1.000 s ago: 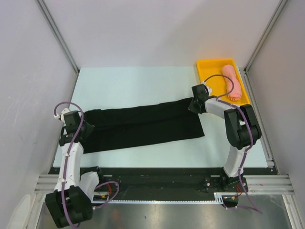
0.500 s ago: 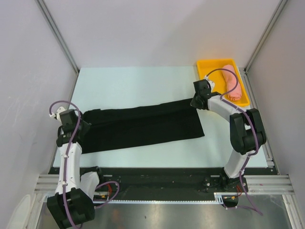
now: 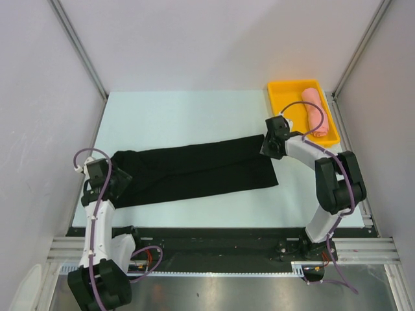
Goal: Roll the t-shirts
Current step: Fold the T-shirt at the center of the board.
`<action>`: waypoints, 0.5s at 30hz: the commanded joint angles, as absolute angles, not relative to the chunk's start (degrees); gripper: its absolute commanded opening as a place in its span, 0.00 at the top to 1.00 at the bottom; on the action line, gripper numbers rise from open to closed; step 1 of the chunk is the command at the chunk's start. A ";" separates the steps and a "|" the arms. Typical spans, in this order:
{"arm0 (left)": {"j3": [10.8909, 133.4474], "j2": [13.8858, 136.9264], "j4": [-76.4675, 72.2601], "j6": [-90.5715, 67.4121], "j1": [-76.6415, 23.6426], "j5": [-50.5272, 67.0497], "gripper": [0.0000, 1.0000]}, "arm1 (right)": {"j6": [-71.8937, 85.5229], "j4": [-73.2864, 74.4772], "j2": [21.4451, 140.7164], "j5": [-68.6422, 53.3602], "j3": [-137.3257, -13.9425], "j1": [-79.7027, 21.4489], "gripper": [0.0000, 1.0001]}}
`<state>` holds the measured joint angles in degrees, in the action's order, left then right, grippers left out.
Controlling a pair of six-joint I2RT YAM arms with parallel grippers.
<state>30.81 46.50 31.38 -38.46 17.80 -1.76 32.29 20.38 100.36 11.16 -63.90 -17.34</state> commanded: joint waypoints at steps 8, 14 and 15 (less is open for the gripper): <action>38.75 53.31 23.04 -35.42 18.46 0.17 0.53 | 30.76 10.30 91.39 3.35 -63.72 -22.32 0.60; 46.84 66.60 20.66 -33.57 18.37 -2.98 0.49 | 31.64 1.41 99.74 -0.97 -64.16 -23.20 0.61; 49.02 70.62 20.22 -32.79 18.37 -3.25 0.49 | 31.47 0.80 100.80 -0.88 -64.25 -23.29 0.61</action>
